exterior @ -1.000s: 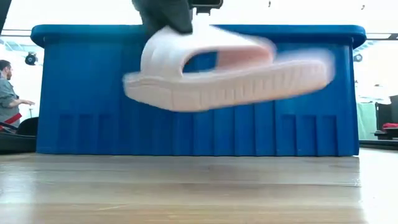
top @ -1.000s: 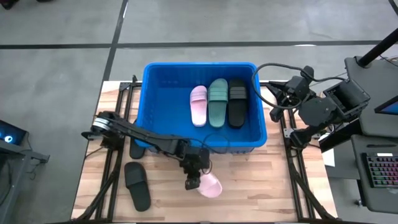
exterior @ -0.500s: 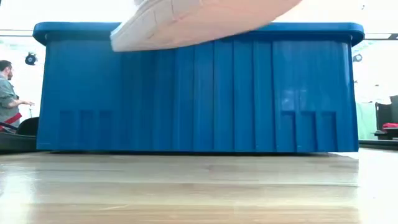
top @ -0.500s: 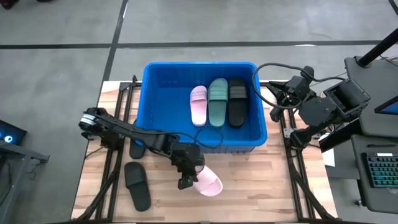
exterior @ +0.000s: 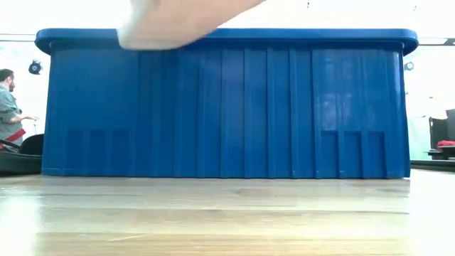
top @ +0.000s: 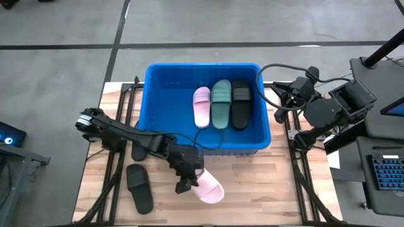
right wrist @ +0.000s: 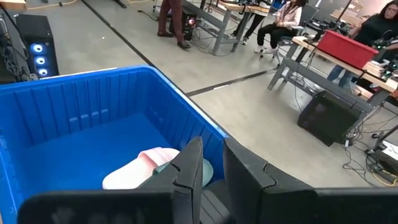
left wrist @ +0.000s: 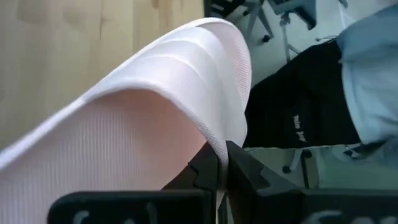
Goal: Pick and place slides into bin
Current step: Put the pink slide into the blue bin
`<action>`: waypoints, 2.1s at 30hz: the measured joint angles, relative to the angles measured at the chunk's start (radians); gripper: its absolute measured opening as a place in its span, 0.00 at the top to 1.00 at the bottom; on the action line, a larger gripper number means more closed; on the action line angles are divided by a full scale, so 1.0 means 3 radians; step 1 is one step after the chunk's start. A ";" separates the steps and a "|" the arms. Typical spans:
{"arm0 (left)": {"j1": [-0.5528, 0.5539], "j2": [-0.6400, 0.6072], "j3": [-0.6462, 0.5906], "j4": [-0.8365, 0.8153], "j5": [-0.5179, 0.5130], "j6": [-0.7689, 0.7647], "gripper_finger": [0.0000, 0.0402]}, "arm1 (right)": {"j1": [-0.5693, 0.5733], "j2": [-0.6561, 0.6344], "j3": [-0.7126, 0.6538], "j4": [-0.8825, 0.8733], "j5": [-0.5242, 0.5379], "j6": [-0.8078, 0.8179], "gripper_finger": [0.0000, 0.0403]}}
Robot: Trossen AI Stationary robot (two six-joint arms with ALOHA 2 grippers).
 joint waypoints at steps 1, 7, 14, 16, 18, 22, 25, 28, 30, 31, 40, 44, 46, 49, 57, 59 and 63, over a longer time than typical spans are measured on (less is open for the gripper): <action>0.0000 -0.0021 0.0000 0.0008 -0.0002 0.0000 1.00 | 0.0000 0.0000 0.0000 -0.0001 0.0000 0.0000 0.87; 0.0028 -0.0065 0.0005 0.0427 -0.0264 0.0202 1.00 | 0.0000 0.0000 0.0000 0.0000 0.0000 0.0003 0.87; 0.0175 -0.0078 0.0005 0.1109 -0.0558 0.0533 1.00 | 0.0000 0.0000 0.0000 0.0012 0.0000 0.0013 0.87; 0.0208 -0.0084 0.0014 0.1108 -0.0727 0.0613 1.00 | 0.0000 0.0000 0.0000 0.0013 0.0000 0.0013 0.87; 0.0250 -0.0096 0.0040 0.1114 -0.0955 0.0651 1.00 | 0.0000 0.0000 0.0000 0.0021 -0.0005 0.0015 0.87; 0.0358 -0.0115 0.0056 0.1461 -0.1270 0.0896 1.00 | 0.0000 0.0000 0.0000 0.0048 -0.0258 0.0075 0.87; 0.0425 -0.0127 0.0047 0.1926 -0.1414 0.1155 1.00 | 0.0000 0.0005 -0.0001 0.0052 -0.0422 0.0081 0.87; 0.0492 -0.0150 0.0075 0.2212 -0.1647 0.1396 1.00 | 0.0000 0.0006 -0.0003 0.0055 -0.0573 0.0075 0.87; 0.0550 -0.0166 0.0098 0.2329 -0.1826 0.1530 1.00 | 0.0000 0.0010 -0.0008 0.0052 -0.0607 0.0079 0.86; 0.0575 -0.0174 0.0104 0.2351 -0.1932 0.1575 1.00 | 0.0001 0.0012 -0.0008 0.0055 -0.0610 0.0077 0.86; 0.0806 -0.0209 0.0110 0.2387 -0.2837 0.1877 1.00 | 0.0000 0.0017 -0.0009 0.0514 -0.0612 -0.0213 0.61; 0.0868 -0.0204 0.0106 0.2573 -0.2862 0.2020 1.00 | -0.0001 0.0063 -0.0017 0.1092 -0.0857 -0.0764 0.50; 0.0875 -0.0201 0.0103 0.2669 -0.2865 0.2180 1.00 | -0.0019 0.0105 -0.0024 0.1359 -0.1149 -0.1030 0.48; 0.0875 -0.0195 0.0102 0.2759 -0.2888 0.2421 1.00 | -0.0135 0.0155 -0.0027 0.1605 -0.1327 -0.1158 0.48; 0.0875 -0.0195 0.0113 0.3075 -0.2860 0.2680 1.00 | -0.0581 0.0195 -0.0027 0.1584 -0.1636 -0.1261 0.49; 0.0875 -0.0195 0.0113 0.3156 -0.2859 0.2699 1.00 | -0.0692 0.0223 -0.0027 0.1643 -0.1803 -0.1271 0.49; 0.0875 -0.0196 0.0106 0.3219 -0.2814 0.2711 1.00 | -0.0847 0.0286 -0.0027 0.1644 -0.1833 -0.1272 0.49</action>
